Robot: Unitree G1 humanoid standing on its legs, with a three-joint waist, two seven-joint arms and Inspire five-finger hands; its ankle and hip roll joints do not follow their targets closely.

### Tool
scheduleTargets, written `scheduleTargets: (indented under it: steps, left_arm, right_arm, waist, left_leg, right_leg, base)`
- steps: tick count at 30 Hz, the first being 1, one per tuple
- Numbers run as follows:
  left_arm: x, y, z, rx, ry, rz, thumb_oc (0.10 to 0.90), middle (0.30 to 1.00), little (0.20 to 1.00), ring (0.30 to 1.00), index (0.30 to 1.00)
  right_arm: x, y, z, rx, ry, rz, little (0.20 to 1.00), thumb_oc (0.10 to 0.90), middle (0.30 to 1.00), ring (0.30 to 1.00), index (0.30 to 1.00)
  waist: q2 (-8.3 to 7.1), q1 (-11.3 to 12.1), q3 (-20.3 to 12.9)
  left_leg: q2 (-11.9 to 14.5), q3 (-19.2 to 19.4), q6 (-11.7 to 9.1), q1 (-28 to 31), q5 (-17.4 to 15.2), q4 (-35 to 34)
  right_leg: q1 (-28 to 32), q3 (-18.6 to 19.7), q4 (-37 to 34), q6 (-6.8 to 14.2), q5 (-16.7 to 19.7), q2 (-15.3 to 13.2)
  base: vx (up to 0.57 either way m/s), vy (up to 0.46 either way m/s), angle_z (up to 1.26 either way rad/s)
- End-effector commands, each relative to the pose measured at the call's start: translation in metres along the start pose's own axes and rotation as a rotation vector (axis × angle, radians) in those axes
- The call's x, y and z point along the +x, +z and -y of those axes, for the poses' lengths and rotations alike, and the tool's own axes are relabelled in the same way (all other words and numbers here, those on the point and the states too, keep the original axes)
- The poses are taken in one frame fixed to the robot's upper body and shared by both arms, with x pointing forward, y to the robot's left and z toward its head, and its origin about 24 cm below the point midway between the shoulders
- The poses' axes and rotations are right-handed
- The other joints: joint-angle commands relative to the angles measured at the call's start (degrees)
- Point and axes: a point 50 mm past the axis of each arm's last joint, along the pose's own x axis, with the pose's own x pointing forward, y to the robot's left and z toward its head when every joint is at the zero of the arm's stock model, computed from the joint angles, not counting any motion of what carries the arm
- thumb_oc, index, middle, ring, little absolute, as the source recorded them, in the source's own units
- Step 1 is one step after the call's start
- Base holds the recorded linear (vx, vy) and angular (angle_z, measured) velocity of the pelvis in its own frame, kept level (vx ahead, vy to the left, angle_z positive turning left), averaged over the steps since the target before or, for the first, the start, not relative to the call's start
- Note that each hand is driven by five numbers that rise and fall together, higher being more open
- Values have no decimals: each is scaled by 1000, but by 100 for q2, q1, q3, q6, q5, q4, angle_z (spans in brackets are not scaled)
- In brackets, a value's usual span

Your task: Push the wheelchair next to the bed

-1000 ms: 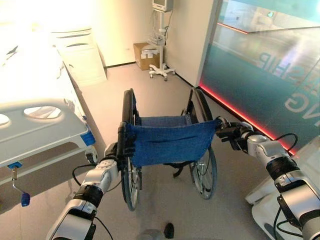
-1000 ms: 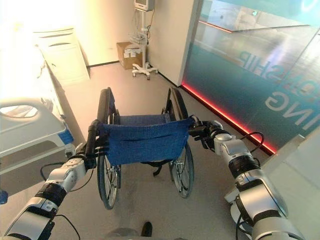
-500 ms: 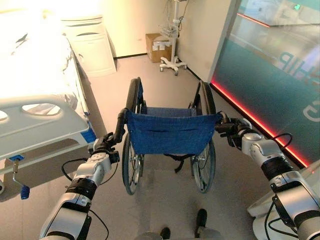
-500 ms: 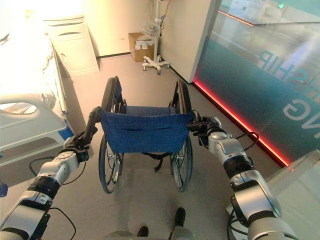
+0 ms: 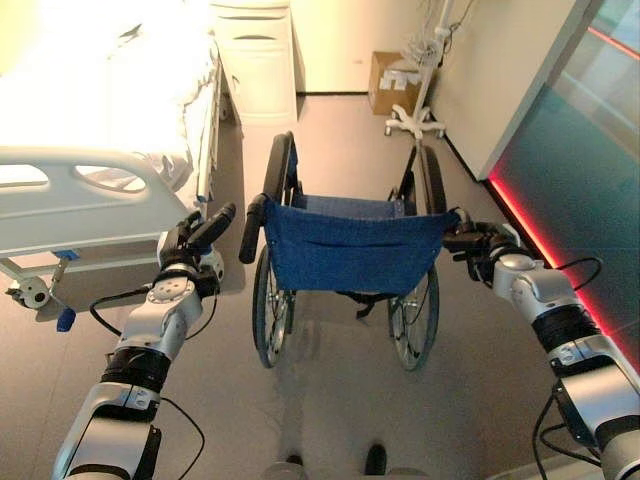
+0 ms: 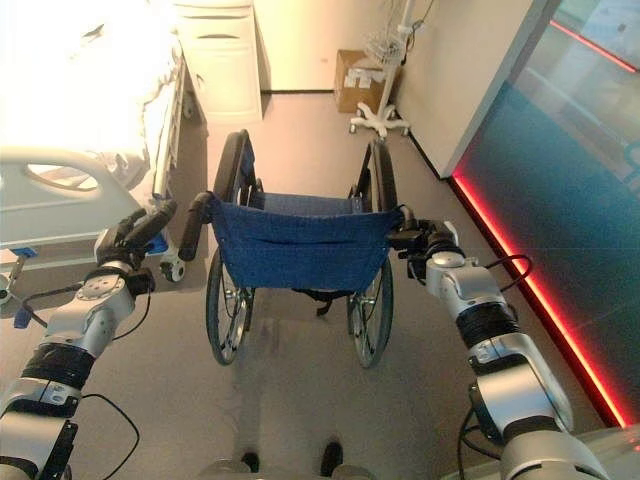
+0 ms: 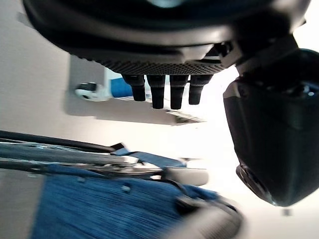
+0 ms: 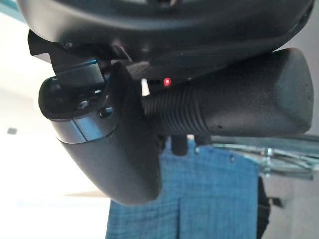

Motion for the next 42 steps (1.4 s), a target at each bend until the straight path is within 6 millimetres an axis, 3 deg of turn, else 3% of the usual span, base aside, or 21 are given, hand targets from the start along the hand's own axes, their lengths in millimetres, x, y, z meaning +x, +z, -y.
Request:
scheduleTargets:
  steps: [1,3,5,8,11,13,14,16,19,21,22,25,27,32,34,37,41,42]
  left_arm:
    - [-4,59,0,-107,-13,304,800,900,900,900,900]
    - [-8,55,11,-142,-121,284,800,900,900,900,900]
    - [-12,53,21,-144,-227,269,800,900,900,900,900]
    - [-16,52,27,-130,-314,261,800,900,900,900,900]
    - [-17,49,33,-59,-457,222,800,900,900,900,900]
    - [-17,43,34,8,-527,164,800,900,900,900,900]
    - [-17,39,34,63,-559,130,800,900,900,900,900]
    - [-16,37,31,130,-590,100,800,900,900,900,900]
    - [-16,35,23,253,-631,26,800,900,900,900,900]
    - [-13,36,15,309,-611,4,800,900,900,900,900]
    - [-8,36,2,388,-562,-27,800,900,900,900,900]
    - [0,44,-23,539,-463,-71,800,900,900,900,900]
    - [4,60,-42,625,-392,-80,800,900,900,900,900]
    - [8,79,-55,621,-305,-41,800,900,900,900,900]
    - [10,76,-45,575,-328,-26,800,900,900,900,900]
    - [10,67,-29,561,-379,-34,800,900,900,900,900]
    - [8,58,-4,551,-481,-43,800,900,900,900,900]
    - [6,59,9,522,-518,-29,800,900,900,900,900]
  right_arm:
    - [-8,26,-22,155,68,141,300,400,300,300,300]
    - [-8,24,-22,144,64,142,300,400,300,300,300]
    - [-8,23,-17,144,51,144,300,400,300,300,300]
    - [-7,21,-12,149,37,144,300,400,300,300,300]
    - [-6,24,-7,146,17,145,300,400,300,300,300]
    - [-5,29,-5,138,6,148,300,400,300,300,300]
    - [-5,30,-6,130,6,148,300,400,300,300,300]
    - [-5,29,-4,119,6,149,300,400,300,300,300]
    - [-3,27,9,107,-3,143,300,400,300,300,300]
    - [-1,27,13,104,1,141,300,400,300,300,300]
    - [1,30,14,97,16,141,300,400,300,300,300]
    - [2,33,14,83,30,141,300,400,300,300,300]
    - [3,33,19,85,27,140,300,400,300,300,300]
    - [4,31,22,114,17,151,300,400,300,300,300]
    - [3,26,18,132,10,156,300,400,300,300,300]
    - [1,26,15,139,5,156,300,400,300,300,300]
    - [-2,34,7,151,13,167,300,400,300,300,300]
    - [-3,36,3,148,25,176,300,400,300,300,300]
  waist:
    - [148,87,-673]
    - [64,117,-592]
    - [18,122,-521]
    - [27,127,-489]
    - [113,210,-471]
    - [248,252,-526]
    - [341,274,-546]
    - [421,322,-542]
    - [521,463,-566]
    - [501,518,-583]
    - [515,565,-646]
    - [508,620,-715]
    - [512,697,-776]
    - [496,757,-805]
    - [576,686,-735]
    - [586,607,-677]
    - [580,559,-626]
    - [573,503,-567]
  left_leg:
    - [-240,-68,-88,-386,874,1381]
    - [-250,53,-91,-762,1024,2241]
    - [-262,253,-39,-1093,965,2849]
    - [-239,363,3,-1238,867,2878]
    - [-370,511,23,-1114,732,2011]
    - [-491,660,-1,-964,743,901]
    - [-577,774,-33,-1006,819,317]
    - [-656,945,-98,-1150,1050,-152]
    - [-797,1084,-131,-1633,1484,-406]
    - [-904,1027,-51,-1636,1370,-351]
    - [-959,983,37,-1580,1252,-376]
    - [-1000,1007,210,-1464,1024,-267]
    - [-1023,940,339,-1334,887,-218]
    - [-1058,807,555,-1067,764,-287]
    - [-1005,686,613,-850,660,-310]
    - [-1006,634,643,-725,599,-335]
    - [-957,753,630,-559,496,-384]
    - [-927,769,583,-498,499,-437]
  right_leg:
    - [-350,-149,383,-112,251,-189]
    - [-234,-188,428,-258,150,-159]
    - [-154,-225,467,-330,105,-131]
    - [-100,-234,477,-330,84,-82]
    - [70,-211,382,-260,19,40]
    - [157,-200,298,-204,-23,166]
    - [236,-185,240,-170,-47,248]
    - [389,-159,144,-136,-84,322]
    - [651,-79,93,-136,-176,457]
    - [675,-33,141,-119,-230,439]
    - [654,-1,199,-97,-234,441]
    - [715,-86,298,-68,-336,354]
    - [742,-290,577,14,-433,222]
    - [507,-569,1569,295,-209,-148]
    - [67,-658,2601,330,94,-448]
    - [-116,-597,3114,319,110,-532]
    - [-153,-762,2676,276,72,-762]
    - [-195,-809,2200,278,68,-754]
  base:
    - [93,-203,-5]
    - [104,-235,-6]
    - [99,-202,4]
    - [103,-111,8]
    - [183,-35,18]
    - [211,51,18]
    - [187,50,30]
    - [171,24,20]
    - [211,30,-21]
    - [181,56,-48]
    - [195,92,-63]
    - [172,95,-61]
    - [178,91,-32]
    - [136,98,5]
    - [121,141,24]
    - [104,97,29]
    - [60,2,12]
    - [21,-45,-5]
